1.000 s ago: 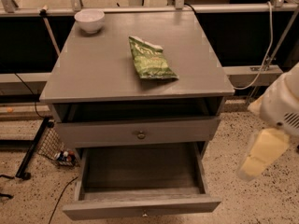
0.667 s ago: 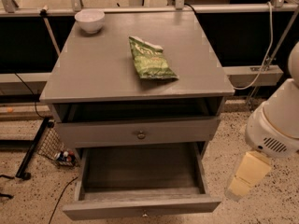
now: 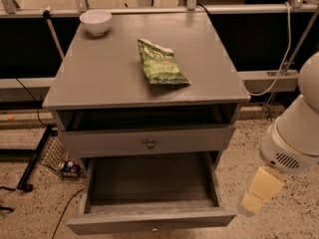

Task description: Close middle drawer

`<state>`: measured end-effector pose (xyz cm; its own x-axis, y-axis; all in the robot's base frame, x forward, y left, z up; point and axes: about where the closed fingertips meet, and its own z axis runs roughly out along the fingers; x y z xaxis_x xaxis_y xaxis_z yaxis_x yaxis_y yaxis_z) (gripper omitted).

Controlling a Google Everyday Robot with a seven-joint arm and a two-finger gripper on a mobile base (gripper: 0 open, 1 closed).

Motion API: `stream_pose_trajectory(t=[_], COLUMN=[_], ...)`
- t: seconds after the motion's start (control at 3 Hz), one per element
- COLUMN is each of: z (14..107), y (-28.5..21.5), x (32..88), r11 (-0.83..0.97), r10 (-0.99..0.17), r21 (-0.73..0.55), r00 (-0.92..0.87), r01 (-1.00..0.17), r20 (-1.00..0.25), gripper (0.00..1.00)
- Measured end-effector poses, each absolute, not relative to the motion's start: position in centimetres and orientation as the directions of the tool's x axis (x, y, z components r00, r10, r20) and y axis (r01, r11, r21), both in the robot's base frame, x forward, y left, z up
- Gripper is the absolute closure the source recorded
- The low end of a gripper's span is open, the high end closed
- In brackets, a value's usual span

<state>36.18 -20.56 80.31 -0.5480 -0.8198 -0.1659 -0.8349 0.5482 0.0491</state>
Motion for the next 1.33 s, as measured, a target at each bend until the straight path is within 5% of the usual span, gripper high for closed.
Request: stream_pose_trajectory(t=[1.33], z=[67.8], y=[-22.4], x=[36.5], r11=[0.717], r10=[-0.669], r21=[0.147], r00=[-0.732], r01=[-0.682], r20=[-0.133], gripper=[0.00])
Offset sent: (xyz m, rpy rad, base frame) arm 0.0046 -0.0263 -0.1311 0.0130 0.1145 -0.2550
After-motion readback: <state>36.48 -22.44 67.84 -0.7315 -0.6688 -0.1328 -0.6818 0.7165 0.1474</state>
